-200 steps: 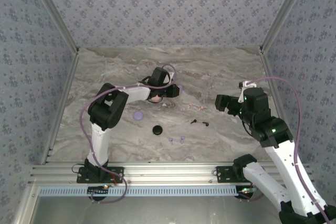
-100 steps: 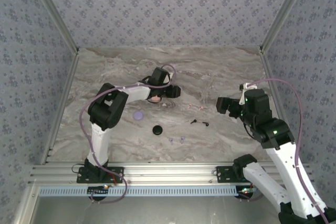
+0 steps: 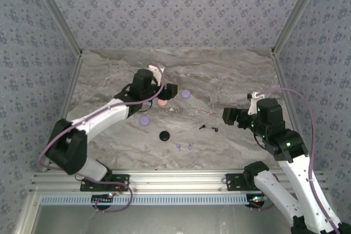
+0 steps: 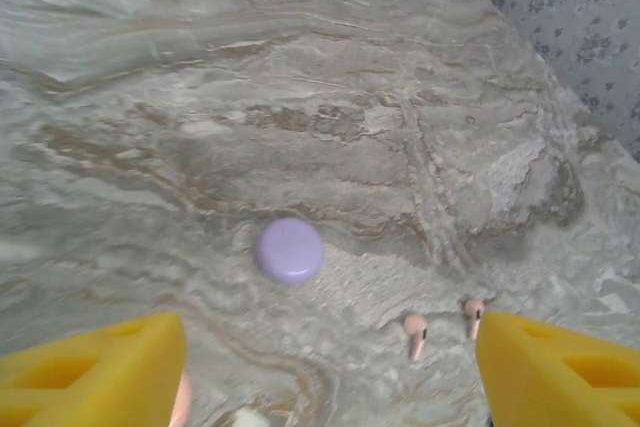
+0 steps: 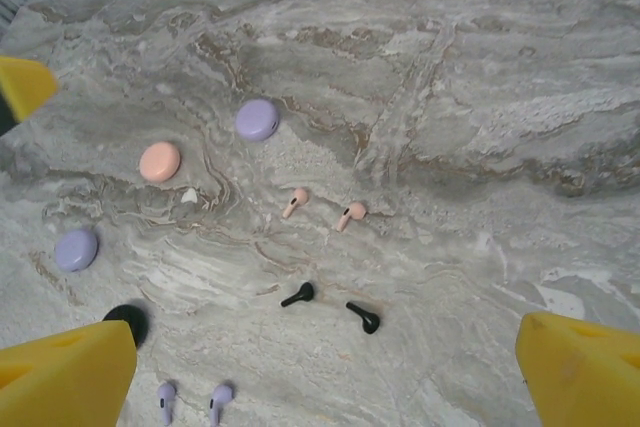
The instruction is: Insert the wireless bluetooth earbuds into the charging case
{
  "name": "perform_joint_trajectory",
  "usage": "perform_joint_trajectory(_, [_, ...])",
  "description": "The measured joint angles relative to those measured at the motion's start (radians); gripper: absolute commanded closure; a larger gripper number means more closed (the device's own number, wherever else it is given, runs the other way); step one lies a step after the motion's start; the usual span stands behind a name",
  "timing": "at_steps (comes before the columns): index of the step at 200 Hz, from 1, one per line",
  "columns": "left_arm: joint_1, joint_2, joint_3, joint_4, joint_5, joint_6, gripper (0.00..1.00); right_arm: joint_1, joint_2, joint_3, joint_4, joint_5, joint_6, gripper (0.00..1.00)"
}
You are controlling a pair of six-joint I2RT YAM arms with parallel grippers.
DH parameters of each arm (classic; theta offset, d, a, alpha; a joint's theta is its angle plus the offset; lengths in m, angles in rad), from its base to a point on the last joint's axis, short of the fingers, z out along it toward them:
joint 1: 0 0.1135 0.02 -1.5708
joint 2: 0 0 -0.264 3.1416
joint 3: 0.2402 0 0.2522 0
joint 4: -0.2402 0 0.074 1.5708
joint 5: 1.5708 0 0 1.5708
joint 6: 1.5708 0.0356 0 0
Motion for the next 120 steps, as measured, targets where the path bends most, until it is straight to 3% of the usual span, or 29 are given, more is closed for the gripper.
perform_joint_trajectory(21, [0.034,-0.109,-0.125,0.011,-0.030,-0.009,0.07,0.003,0.055,-0.011,0.032,-0.021,0.036,0.00])
perform_joint_trajectory(44, [0.100,-0.208,-0.234,0.011,-0.049,-0.038,0.01,0.058,0.166,-0.011,0.097,-0.021,0.087,0.02])
perform_joint_trajectory(85, [0.219,-0.352,-0.357,0.018,-0.040,-0.106,0.01,0.286,0.467,0.043,0.183,0.089,0.118,0.02])
perform_joint_trajectory(120, [0.268,-0.458,-0.421,0.010,-0.005,-0.154,0.01,0.386,0.739,0.182,0.260,0.160,0.118,0.06])
